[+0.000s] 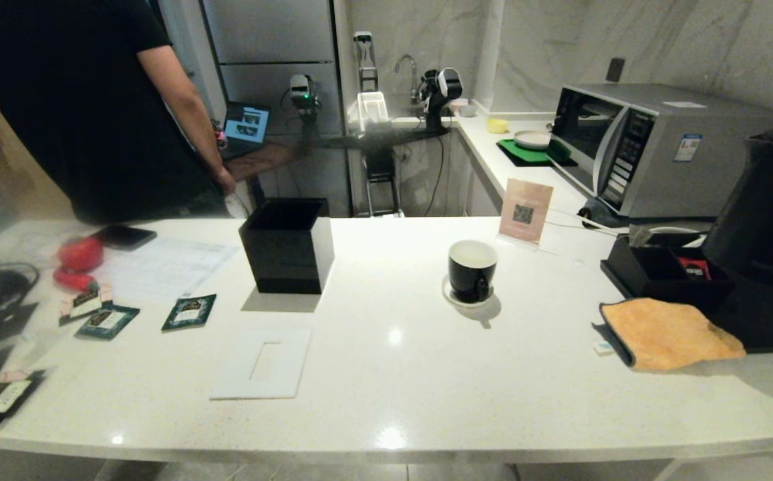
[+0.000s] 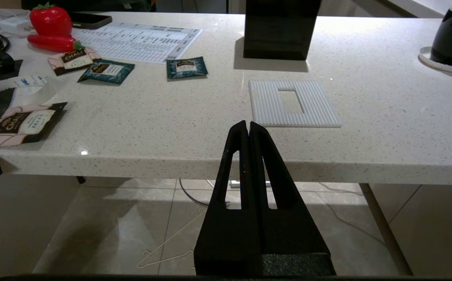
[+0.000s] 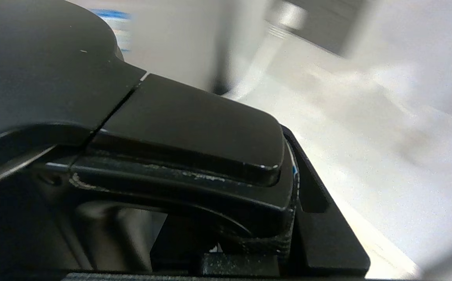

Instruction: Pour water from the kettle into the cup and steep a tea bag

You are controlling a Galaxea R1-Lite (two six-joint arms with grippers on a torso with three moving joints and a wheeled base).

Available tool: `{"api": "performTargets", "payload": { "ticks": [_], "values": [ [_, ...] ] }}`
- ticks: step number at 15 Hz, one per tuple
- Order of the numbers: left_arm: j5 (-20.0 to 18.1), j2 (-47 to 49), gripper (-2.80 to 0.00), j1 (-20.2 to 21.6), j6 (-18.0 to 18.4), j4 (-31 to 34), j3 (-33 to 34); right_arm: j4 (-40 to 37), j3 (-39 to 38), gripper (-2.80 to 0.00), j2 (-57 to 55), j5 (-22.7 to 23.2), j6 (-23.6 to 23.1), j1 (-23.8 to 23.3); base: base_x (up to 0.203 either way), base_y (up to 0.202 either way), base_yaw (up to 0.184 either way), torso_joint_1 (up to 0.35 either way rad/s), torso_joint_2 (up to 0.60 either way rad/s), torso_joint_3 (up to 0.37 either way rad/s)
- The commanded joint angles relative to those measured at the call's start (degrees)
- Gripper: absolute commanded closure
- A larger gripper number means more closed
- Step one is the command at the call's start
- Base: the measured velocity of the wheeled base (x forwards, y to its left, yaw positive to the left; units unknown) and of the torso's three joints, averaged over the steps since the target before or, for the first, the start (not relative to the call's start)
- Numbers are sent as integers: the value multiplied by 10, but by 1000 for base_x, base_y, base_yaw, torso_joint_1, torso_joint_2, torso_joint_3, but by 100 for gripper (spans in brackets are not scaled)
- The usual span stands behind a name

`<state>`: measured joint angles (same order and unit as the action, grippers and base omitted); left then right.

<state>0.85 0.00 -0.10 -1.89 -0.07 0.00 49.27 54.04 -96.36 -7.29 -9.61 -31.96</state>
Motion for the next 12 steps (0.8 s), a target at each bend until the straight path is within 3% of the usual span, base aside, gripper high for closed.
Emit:
{"api": "performTargets", "payload": {
  "ticks": [1,8,12],
  "values": [
    [0,0,0,0,0,0,0,6,-9,0,-2,-2,4,-35,0,0,0,0,0,0],
    [0,1,0,0,0,0,0,32,-1,0,-53,0,6,-129,0,0,0,0,0,0],
    [0,0,0,0,0,0,0,30,47,0,-99,17,6,-166,0,0,0,0,0,0]
  ]
}}
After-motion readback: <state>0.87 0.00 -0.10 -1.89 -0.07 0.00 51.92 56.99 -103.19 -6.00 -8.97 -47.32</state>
